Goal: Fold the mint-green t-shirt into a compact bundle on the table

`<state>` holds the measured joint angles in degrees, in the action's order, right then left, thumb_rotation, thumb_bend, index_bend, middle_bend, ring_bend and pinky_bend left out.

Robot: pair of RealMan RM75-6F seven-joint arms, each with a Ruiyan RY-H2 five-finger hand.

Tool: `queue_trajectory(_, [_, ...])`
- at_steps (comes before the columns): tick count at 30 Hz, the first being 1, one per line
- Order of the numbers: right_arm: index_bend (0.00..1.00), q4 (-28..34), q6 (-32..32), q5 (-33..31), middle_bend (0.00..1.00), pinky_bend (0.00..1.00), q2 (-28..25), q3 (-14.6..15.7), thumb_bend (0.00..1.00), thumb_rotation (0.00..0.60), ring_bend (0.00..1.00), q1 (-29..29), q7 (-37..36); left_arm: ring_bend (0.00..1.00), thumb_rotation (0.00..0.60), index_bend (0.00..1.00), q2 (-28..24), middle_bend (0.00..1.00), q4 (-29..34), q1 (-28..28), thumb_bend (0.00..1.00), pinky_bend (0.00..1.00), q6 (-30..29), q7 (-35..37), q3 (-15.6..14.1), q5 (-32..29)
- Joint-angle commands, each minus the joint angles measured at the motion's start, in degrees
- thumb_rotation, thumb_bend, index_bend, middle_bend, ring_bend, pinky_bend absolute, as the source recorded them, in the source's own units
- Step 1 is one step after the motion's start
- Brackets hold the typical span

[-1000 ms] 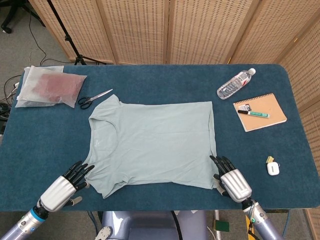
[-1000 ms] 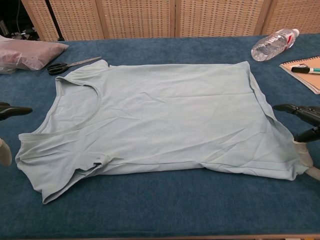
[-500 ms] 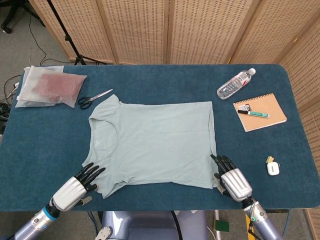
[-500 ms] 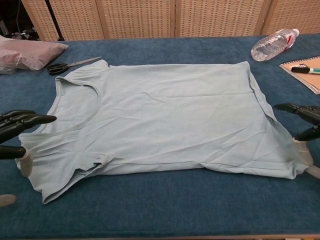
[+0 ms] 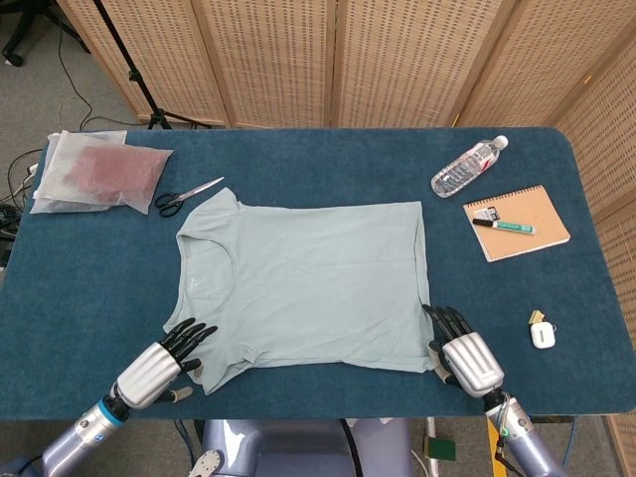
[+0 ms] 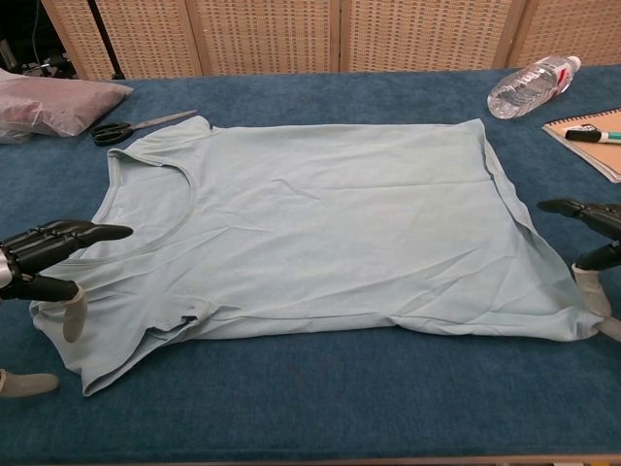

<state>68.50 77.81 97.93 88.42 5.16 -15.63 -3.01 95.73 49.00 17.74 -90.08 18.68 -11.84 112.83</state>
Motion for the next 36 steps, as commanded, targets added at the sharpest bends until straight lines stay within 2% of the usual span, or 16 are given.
queue_trajectory(1, [0.67,0.04,0.00,-0.06,0.00,0.06,-0.04,-0.04,0.56,0.600,0.00,-0.02,-0.06,0.00,0.600,0.59,-0.05,0.00,0.81,0.83,0.12,0.00,1.42,0.21,-0.18,-0.74])
queue_trajectory(10, [0.67,0.20,0.09,-0.20,0.00,0.06,-0.25,-0.14,0.56,0.600,0.00,-0.05,-0.43,0.00,0.600,0.59,-0.47,0.00,2.97,2.10,0.24,0.00,3.29,0.58,-0.69,-1.71])
queue_trajectory(25, [0.67,0.45,-0.07,-0.80,0.00,0.06,-0.58,-0.52,0.57,0.600,0.00,-0.15,-0.93,0.00,0.600,0.59,-0.53,0.00,3.43,2.68,0.26,0.00,5.83,2.03,-1.30,-4.00])
queue_trajectory(30, [0.67,0.43,-0.02,-0.84,0.00,0.06,-0.59,-0.57,0.56,0.600,0.00,-0.15,-1.03,0.00,0.600,0.62,-0.36,0.00,3.23,2.72,0.34,0.00,5.90,2.18,-1.43,-4.32])
queue_trajectory(36, [0.67,0.33,-0.04,-0.98,0.00,0.06,-0.61,-0.66,0.57,0.600,0.00,-0.17,-1.22,0.00,0.600,0.69,-0.12,0.00,2.83,2.64,0.37,0.00,5.90,2.48,-1.61,-4.72])
